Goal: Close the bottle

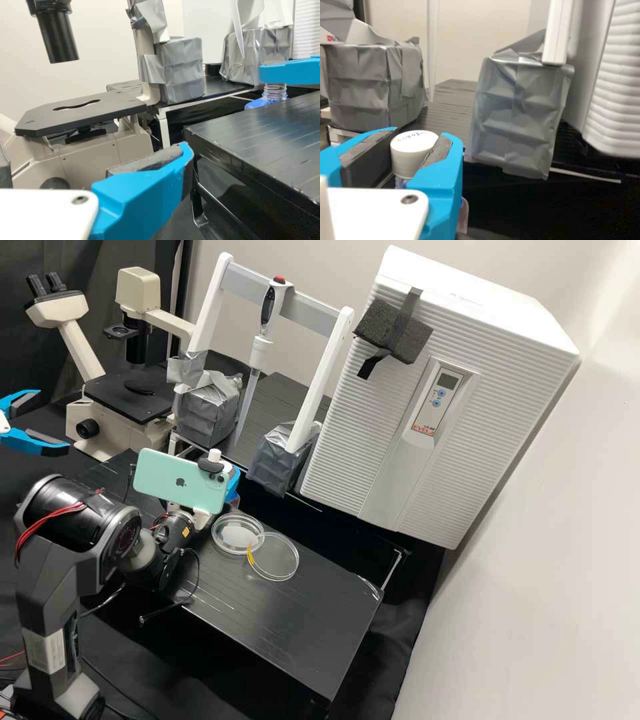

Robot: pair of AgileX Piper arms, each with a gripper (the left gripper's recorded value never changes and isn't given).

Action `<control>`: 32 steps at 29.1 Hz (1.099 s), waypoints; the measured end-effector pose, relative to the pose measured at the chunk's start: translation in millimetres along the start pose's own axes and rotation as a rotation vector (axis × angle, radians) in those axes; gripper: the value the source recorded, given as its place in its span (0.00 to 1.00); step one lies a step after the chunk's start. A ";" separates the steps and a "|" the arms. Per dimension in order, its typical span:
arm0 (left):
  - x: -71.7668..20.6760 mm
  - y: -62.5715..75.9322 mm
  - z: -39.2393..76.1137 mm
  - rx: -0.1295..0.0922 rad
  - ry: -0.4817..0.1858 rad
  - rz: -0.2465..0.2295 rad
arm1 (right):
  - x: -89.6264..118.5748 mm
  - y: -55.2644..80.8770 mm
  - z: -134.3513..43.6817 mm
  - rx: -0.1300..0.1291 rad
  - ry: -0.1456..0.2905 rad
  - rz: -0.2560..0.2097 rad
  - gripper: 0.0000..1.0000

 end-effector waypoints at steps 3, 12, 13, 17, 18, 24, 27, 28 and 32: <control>1.7 1.4 -0.3 0.003 -0.003 0.006 | 0.0 0.3 0.6 0.000 -0.003 0.000 0.00; 5.2 0.5 -0.2 0.001 -0.011 0.001 | -2.9 -2.0 2.4 0.001 -0.011 -0.008 0.00; 5.2 0.5 -0.2 0.001 -0.011 0.001 | -2.9 -2.0 2.4 0.001 -0.011 -0.008 0.00; 5.2 0.5 -0.2 0.001 -0.011 0.001 | -2.9 -2.0 2.4 0.001 -0.011 -0.008 0.00; 5.2 0.5 -0.2 0.001 -0.011 0.001 | -2.9 -2.0 2.4 0.001 -0.011 -0.008 1.00; 5.2 0.5 -0.2 0.001 -0.011 0.001 | -2.8 -2.3 2.0 0.001 -0.011 -0.009 1.00; 5.2 0.5 -0.2 0.001 -0.011 0.001 | -2.8 -3.0 2.1 -0.001 -0.016 -0.012 1.00; 5.2 0.5 -0.2 0.001 -0.011 0.001 | -2.8 -3.5 2.0 -0.001 -0.016 -0.015 1.00; 5.5 0.9 -0.3 0.002 -0.011 0.003 | -2.8 -4.2 2.7 -0.001 -0.024 -0.023 1.00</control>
